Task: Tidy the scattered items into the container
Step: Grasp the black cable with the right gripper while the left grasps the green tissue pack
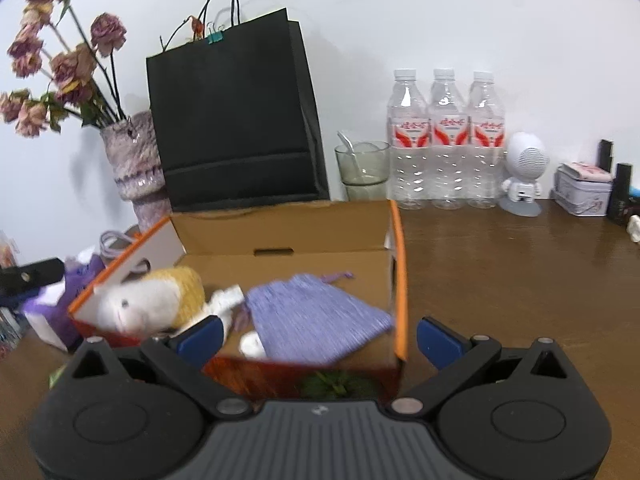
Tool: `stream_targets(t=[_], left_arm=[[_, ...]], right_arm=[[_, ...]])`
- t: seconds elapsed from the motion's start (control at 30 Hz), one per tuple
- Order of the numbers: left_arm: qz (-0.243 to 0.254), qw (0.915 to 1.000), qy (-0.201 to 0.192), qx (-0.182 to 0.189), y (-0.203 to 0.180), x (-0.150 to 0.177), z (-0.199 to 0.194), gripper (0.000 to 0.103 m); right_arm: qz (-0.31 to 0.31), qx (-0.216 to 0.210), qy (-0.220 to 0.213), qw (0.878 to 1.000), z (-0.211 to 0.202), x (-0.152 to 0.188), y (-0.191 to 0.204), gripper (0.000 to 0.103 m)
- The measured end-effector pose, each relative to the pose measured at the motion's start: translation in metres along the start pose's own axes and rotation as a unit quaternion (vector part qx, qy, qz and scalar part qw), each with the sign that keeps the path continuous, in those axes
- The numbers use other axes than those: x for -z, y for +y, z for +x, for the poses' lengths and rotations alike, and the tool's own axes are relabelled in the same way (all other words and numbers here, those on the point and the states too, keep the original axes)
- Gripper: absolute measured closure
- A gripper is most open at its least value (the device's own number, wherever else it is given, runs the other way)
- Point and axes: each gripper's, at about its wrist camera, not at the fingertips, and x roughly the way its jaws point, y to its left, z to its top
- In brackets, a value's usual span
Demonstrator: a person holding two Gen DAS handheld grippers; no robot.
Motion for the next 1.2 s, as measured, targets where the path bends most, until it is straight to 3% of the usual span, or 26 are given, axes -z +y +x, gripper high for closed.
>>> stream_targets(t=[0.27, 0.43, 0.67, 1.03, 1.1, 1.13, 1.17, 1.2], left_arm=[[0.042, 0.9981, 0.041, -0.020, 0.024, 0.028, -0.018, 0.000], [0.062, 0.9959, 0.066, 0.003, 0.033, 0.041, -0.014, 0.000], [0.104, 0.9899, 0.092, 0.030, 0.040, 0.057, -0.001, 0.000], [0.097, 0.9852, 0.125, 0.066, 0.056, 0.069, 0.017, 0.000], [0.113, 0.9832, 0.127, 0.066, 0.054, 0.072, 0.019, 0.009], [0.124, 0.9831, 0.120, 0.062, 0.053, 0.073, 0.017, 0.034], [0.127, 0.9831, 0.116, 0.063, 0.053, 0.072, 0.014, 0.051], [0.123, 0.9831, 0.116, 0.069, 0.055, 0.071, 0.011, 0.053]], right_arm=[[-0.003, -0.008, 0.002, 1.000, -0.035, 0.038, 0.013, 0.000], [-0.004, -0.023, 0.018, 1.000, -0.050, 0.062, 0.049, 0.000], [-0.013, -0.042, 0.059, 0.997, -0.055, 0.090, 0.112, 0.009], [-0.010, 0.003, 0.084, 0.996, -0.041, 0.112, 0.152, 0.024], [-0.009, 0.011, 0.085, 0.996, -0.035, 0.114, 0.155, 0.027], [-0.012, 0.020, 0.079, 0.997, -0.033, 0.115, 0.157, 0.030], [-0.018, 0.029, 0.075, 0.997, -0.032, 0.115, 0.160, 0.039], [-0.024, 0.032, 0.072, 0.997, -0.032, 0.115, 0.162, 0.058]])
